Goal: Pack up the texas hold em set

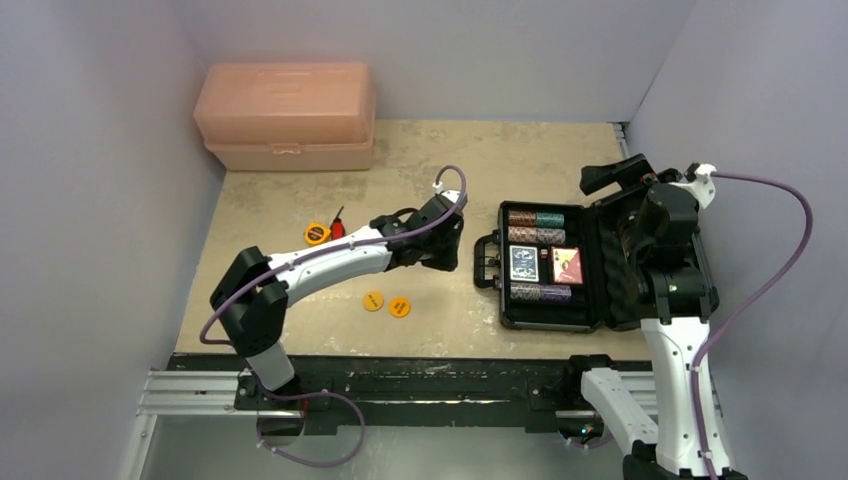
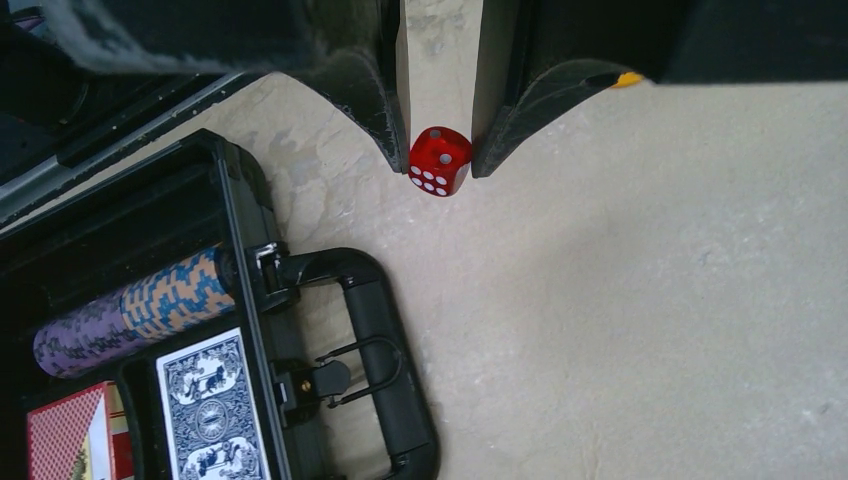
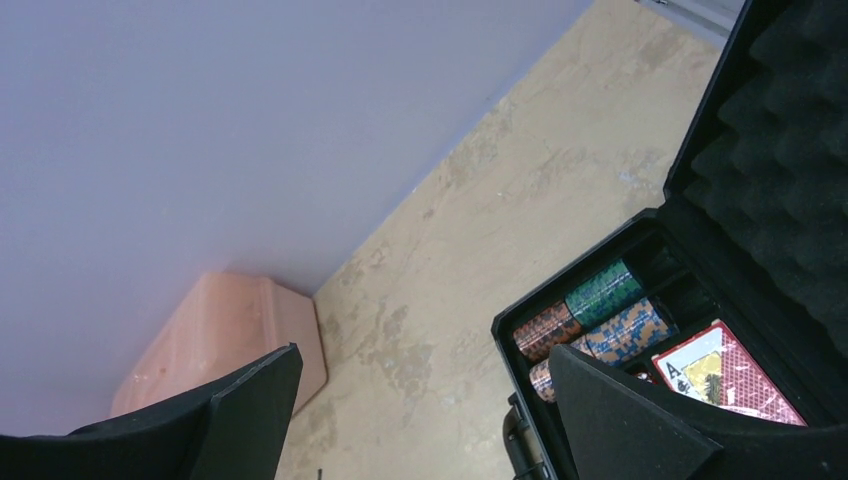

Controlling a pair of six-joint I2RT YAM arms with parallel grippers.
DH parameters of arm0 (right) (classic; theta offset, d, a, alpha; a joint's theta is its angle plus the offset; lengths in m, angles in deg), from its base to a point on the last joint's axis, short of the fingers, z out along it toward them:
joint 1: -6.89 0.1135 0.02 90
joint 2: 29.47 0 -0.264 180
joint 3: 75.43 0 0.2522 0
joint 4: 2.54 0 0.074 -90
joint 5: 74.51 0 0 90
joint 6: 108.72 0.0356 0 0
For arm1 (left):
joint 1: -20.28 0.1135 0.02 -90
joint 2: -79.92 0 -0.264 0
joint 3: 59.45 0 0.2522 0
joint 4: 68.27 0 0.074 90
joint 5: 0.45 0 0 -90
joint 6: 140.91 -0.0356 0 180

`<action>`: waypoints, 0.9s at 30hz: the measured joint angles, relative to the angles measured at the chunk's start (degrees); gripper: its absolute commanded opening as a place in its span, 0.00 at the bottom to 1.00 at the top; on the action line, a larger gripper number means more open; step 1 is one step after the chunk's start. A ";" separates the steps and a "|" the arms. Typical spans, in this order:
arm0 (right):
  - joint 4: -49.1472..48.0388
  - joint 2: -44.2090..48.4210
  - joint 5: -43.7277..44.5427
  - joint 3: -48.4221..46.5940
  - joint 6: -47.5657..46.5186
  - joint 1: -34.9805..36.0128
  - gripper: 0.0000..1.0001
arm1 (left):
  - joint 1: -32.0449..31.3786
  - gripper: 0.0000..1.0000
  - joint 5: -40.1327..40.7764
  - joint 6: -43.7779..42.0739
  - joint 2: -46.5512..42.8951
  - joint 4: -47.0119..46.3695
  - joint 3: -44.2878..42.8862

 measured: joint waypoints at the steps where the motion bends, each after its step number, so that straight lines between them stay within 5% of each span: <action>1: 0.35 -0.04 1.14 -0.42 0.55 0.17 0.99 | -0.37 0.00 -0.33 0.02 0.87 0.00 -0.94; 27: 4.09 0.15 16.24 -1.09 6.27 4.15 0.99 | -3.89 0.00 -6.36 0.28 16.63 0.17 -19.61</action>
